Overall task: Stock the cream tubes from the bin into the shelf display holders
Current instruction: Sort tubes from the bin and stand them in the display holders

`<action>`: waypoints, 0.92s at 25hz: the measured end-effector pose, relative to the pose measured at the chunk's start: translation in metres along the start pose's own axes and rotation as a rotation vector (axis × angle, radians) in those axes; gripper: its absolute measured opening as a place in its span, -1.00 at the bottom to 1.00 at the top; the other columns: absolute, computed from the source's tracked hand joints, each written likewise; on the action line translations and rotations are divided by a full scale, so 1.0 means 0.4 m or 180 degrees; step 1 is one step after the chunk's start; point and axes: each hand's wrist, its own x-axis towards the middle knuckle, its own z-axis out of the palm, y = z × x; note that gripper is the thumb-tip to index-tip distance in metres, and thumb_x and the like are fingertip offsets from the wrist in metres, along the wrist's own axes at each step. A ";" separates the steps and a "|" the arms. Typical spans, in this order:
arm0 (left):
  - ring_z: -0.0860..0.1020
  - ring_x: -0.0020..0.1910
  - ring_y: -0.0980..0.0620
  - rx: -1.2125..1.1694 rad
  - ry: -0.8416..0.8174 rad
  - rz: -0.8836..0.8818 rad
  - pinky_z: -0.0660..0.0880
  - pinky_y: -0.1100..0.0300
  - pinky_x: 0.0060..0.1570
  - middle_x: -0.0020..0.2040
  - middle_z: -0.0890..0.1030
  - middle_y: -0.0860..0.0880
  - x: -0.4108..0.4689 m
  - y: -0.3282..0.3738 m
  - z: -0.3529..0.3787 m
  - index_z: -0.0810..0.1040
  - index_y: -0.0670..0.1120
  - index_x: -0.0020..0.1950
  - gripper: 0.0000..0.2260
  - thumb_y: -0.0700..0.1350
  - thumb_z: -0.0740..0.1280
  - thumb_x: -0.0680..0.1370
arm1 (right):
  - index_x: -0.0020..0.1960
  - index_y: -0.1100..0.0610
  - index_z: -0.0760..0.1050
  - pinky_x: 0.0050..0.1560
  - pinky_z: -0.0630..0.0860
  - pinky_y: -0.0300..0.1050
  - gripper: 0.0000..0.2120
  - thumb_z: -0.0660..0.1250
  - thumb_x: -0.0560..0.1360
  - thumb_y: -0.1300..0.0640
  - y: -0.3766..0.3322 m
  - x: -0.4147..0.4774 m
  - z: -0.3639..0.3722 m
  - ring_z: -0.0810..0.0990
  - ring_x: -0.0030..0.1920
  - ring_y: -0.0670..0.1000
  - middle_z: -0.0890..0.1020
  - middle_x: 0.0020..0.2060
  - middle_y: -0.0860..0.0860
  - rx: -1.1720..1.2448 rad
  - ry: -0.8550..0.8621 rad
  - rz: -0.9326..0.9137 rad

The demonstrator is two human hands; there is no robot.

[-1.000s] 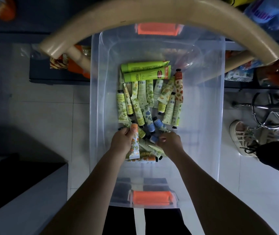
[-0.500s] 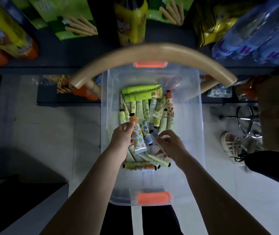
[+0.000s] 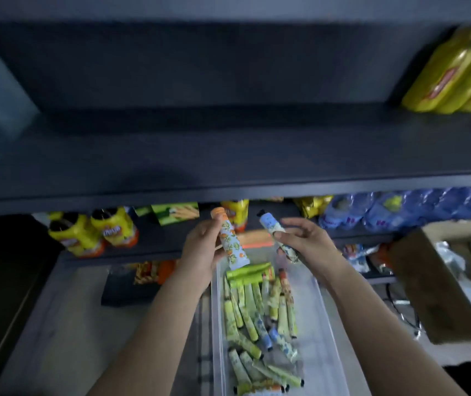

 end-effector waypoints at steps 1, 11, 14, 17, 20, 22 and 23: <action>0.55 -0.22 0.04 -0.0074 -0.0083 0.0183 0.55 0.18 -0.21 -0.19 0.57 -0.06 -0.019 0.055 0.011 0.48 -0.10 -0.15 -0.85 -0.06 0.26 0.56 | 0.00 0.19 0.52 -0.40 0.49 -0.24 -0.78 0.44 0.39 0.30 -0.056 -0.007 0.004 0.58 -0.48 -0.08 0.62 -0.27 0.07 0.0042 0.0092 -0.0145; 0.59 -0.11 0.01 -0.0703 -0.0478 0.1197 0.59 0.19 -0.15 -0.10 0.57 -0.10 -0.195 0.432 0.150 0.43 -0.11 -0.09 -0.94 -0.16 0.26 0.57 | -0.09 0.17 0.53 -0.30 0.55 -0.28 -0.79 0.50 0.34 0.26 -0.509 -0.092 -0.055 0.59 -0.38 -0.06 0.63 -0.26 0.04 0.0308 0.0305 -0.1156; 0.59 -0.13 -0.02 -0.0793 -0.0376 0.1273 0.60 0.27 -0.25 -0.09 0.58 -0.15 -0.233 0.481 0.185 0.42 -0.17 -0.11 -0.93 -0.25 0.28 0.54 | -0.13 0.15 0.53 -0.38 0.46 -0.29 -0.80 0.51 0.33 0.28 -0.575 -0.102 -0.078 0.57 -0.43 -0.10 0.63 -0.30 0.05 0.0414 0.0293 -0.1321; 0.61 -0.12 -0.07 -0.1098 -0.0413 0.1185 0.61 0.27 -0.23 -0.06 0.57 -0.23 -0.267 0.510 0.211 0.39 -0.20 -0.14 -0.91 -0.35 0.26 0.52 | -0.14 0.13 0.53 -0.36 0.41 -0.23 -0.80 0.51 0.33 0.28 -0.621 -0.101 -0.104 0.54 -0.40 -0.07 0.62 -0.30 0.06 0.0542 0.0248 -0.1350; 0.63 -0.03 -0.12 -0.1421 -0.0643 0.0957 0.62 0.20 -0.15 0.02 0.57 -0.30 -0.294 0.530 0.222 0.47 -0.30 -0.07 -0.94 -0.39 0.24 0.50 | -0.19 0.12 0.49 -0.37 0.34 -0.20 -0.78 0.52 0.31 0.28 -0.668 -0.096 -0.116 0.43 -0.41 -0.06 0.56 -0.33 0.04 0.0366 0.0327 -0.1404; 0.63 -0.02 -0.09 -0.1382 -0.0776 0.0904 0.62 0.23 -0.21 0.03 0.59 -0.29 -0.304 0.538 0.226 0.48 -0.30 -0.03 -0.91 -0.38 0.22 0.50 | -0.24 0.12 0.47 -0.39 0.25 -0.21 -0.78 0.50 0.31 0.31 -0.699 -0.096 -0.116 0.34 -0.43 -0.06 0.53 -0.39 0.01 0.0489 0.0261 -0.1485; 0.63 -0.05 -0.06 -0.1288 -0.0839 0.0881 0.59 0.25 -0.24 0.04 0.60 -0.27 -0.310 0.541 0.229 0.48 -0.29 0.00 -0.88 -0.37 0.21 0.50 | -0.25 0.12 0.47 -0.40 0.22 -0.22 -0.79 0.48 0.34 0.32 -0.712 -0.099 -0.113 0.33 -0.44 -0.07 0.52 -0.45 -0.03 0.0593 0.0178 -0.1533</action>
